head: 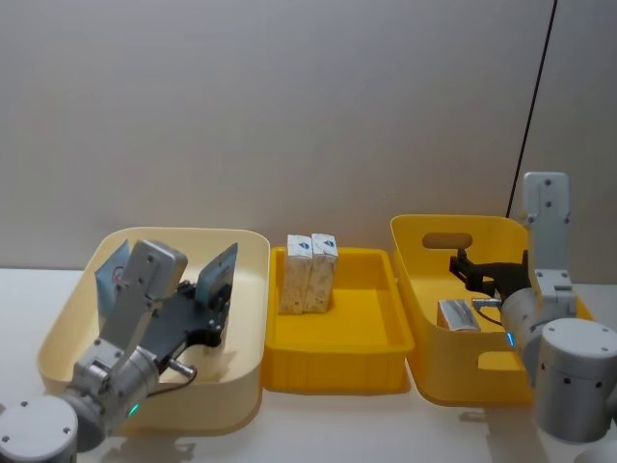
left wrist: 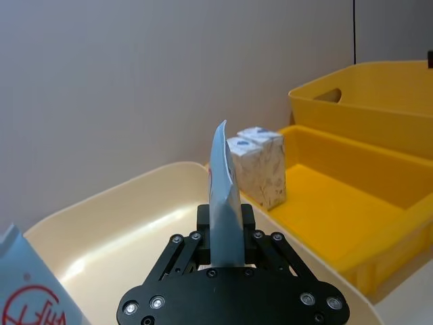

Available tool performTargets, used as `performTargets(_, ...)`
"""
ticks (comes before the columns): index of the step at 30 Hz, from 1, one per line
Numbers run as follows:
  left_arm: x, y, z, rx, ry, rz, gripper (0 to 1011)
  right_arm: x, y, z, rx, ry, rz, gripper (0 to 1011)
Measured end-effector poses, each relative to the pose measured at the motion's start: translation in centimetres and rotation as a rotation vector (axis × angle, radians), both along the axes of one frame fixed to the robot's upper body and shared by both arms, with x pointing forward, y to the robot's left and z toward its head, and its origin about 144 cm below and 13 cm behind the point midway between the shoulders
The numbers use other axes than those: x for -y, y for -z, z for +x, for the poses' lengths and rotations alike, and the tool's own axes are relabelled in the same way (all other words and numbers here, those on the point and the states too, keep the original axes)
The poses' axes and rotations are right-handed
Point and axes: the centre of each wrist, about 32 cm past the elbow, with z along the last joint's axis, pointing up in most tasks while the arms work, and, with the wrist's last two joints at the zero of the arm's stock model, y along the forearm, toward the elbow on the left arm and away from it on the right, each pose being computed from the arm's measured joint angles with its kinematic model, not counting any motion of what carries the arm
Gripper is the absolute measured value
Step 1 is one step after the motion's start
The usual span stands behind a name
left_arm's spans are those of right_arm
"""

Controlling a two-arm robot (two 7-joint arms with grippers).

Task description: Bimanual collaborative sorting of washing and personal care products

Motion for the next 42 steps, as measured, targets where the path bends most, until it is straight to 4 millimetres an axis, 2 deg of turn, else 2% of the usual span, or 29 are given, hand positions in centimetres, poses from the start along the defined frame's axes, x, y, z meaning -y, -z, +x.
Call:
performTargets(13, 1.0, -4.4, 0.6, 0.106, 0.064, -0.003, 241, 0.0, 0.0, 0.0, 0.000, 0.000, 0.000, 1001)
performTargets(21, 1.6, -6.1, 1.6, 0.143, 0.113, -0.034, 240, 0.0, 0.0, 0.0, 0.001, 0.000, -0.001, 1001)
performTargets(31, 1.9, -7.3, 3.3, 0.164, 0.170, -0.077, 240, -0.4, 0.1, 0.0, 0.050, -0.048, -0.035, 1001)
performTargets(42, 2.3, -8.3, 4.8, 0.185, 0.220, -0.111, 241, -0.6, -0.1, -0.4, 0.110, -0.181, -0.072, 1001)
